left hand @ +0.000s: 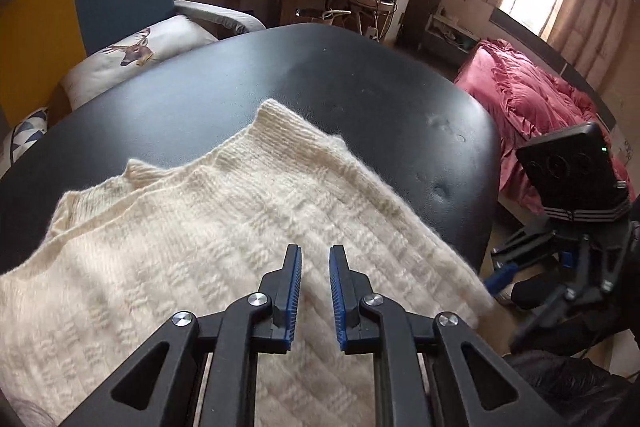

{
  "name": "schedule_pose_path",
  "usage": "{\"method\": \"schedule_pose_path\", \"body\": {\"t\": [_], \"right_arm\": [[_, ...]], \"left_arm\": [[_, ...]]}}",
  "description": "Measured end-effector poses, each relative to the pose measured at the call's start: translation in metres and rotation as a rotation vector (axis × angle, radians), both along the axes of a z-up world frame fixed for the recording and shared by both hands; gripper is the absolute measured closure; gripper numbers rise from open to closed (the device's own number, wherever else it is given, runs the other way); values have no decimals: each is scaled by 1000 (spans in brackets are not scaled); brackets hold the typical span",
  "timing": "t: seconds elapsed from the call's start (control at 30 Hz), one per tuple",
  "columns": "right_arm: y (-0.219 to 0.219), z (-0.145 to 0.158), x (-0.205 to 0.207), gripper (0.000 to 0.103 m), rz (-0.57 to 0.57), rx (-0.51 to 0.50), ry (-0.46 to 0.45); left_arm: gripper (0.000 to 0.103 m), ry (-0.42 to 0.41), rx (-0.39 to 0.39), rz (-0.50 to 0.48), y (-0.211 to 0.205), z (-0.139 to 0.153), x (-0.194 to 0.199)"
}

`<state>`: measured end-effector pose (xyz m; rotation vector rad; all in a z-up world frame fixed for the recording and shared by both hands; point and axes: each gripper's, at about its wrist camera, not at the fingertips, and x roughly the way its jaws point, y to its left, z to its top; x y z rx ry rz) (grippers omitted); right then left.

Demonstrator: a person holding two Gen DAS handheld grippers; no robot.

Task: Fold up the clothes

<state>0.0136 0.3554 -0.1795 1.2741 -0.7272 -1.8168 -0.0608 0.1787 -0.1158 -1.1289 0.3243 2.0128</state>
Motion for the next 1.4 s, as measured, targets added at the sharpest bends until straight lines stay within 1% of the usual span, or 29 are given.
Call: {"method": "schedule_pose_path", "body": {"t": [0.1, 0.17, 0.23, 0.3, 0.33, 0.37, 0.4, 0.43, 0.5, 0.57, 0.6, 0.67, 0.7, 0.73, 0.8, 0.83, 0.9, 0.93, 1.0, 1.03, 1.07, 1.1, 1.13, 1.17, 1.23, 1.27, 1.3, 1.37, 1.4], "right_arm": [[-9, 0, -9, 34, 46, -48, 13], [-17, -3, -18, 31, 75, -70, 9], [-29, -8, -20, 31, 159, -37, -17], [-39, -10, -15, 31, 254, 43, -38], [-44, -10, -13, 32, 302, 83, -48], [-49, -11, -11, 35, 349, 123, -58], [-48, -10, -10, 47, 354, 153, -61], [-42, -6, -10, 58, 327, 176, -58], [-30, 1, -10, 68, 274, 221, -51], [-19, 7, -10, 68, 221, 266, -45], [-13, 11, -10, 67, 194, 288, -41], [-1, 17, -10, 59, 140, 333, -35], [6, 25, -9, 49, 89, 353, -14], [14, 35, -9, 39, 19, 373, 19], [18, 50, -15, 33, -103, 392, 105], [18, 57, -19, 31, -162, 399, 150], [16, 65, -30, 31, -265, 409, 221], [10, 63, -39, 31, -297, 409, 233], [-6, 54, -58, 31, -327, 443, 229], [-15, 49, -68, 34, -331, 479, 222], [-23, 46, -81, 40, -328, 524, 212], [-30, 44, -96, 67, -320, 574, 199], [-38, 41, -106, 97, -310, 640, 196], [-45, 37, -110, 96, -298, 718, 198], [-53, 32, -113, 96, -284, 871, 238], [-53, 30, -116, 96, -288, 914, 239], [-52, 28, -120, 96, -293, 931, 229], [-46, 27, -113, 96, -295, 975, 220], [-45, 27, -112, 93, -294, 1010, 227]], "left_arm": [[90, 9, -28, -12, 15, -6, -11], [90, 17, -51, -19, 25, -10, -17], [89, 3, -78, -18, 34, -19, -24], [89, -30, -80, 8, 39, -26, -34], [87, -52, -74, 29, 40, -28, -40], [87, -75, -67, 49, 42, -31, -46], [87, -98, -61, 70, 43, -34, -51], [87, -122, -51, 93, 44, -36, -57], [87, -161, -16, 132, 41, -37, -67], [87, -182, 16, 157, 38, -37, -73], [87, -183, 36, 168, 35, -34, -74], [87, -168, 80, 197, 22, -24, -74], [87, -148, 94, 209, 15, -19, -73], [87, -126, 104, 217, 7, -14, -70], [86, -81, 122, 232, -9, -4, -63], [86, -60, 120, 240, -18, -2, -60], [86, -25, 106, 260, -37, 0, -53], [86, -15, 101, 270, -45, -1, -50], [86, -40, 116, 297, -54, -8, -51], [86, -53, 124, 311, -58, -11, -51], [86, -66, 132, 324, -62, -14, -51], [86, -78, 140, 338, -66, -18, -51], [86, -91, 147, 351, -70, -21, -52], [86, -104, 155, 365, -74, -24, -52], [86, -129, 171, 391, -83, -31, -52], [86, -142, 178, 405, -87, -34, -53], [86, -155, 186, 418, -91, -38, -53], [86, -180, 201, 445, -99, -45, -53], [86, -192, 213, 455, -103, -47, -53]]}}
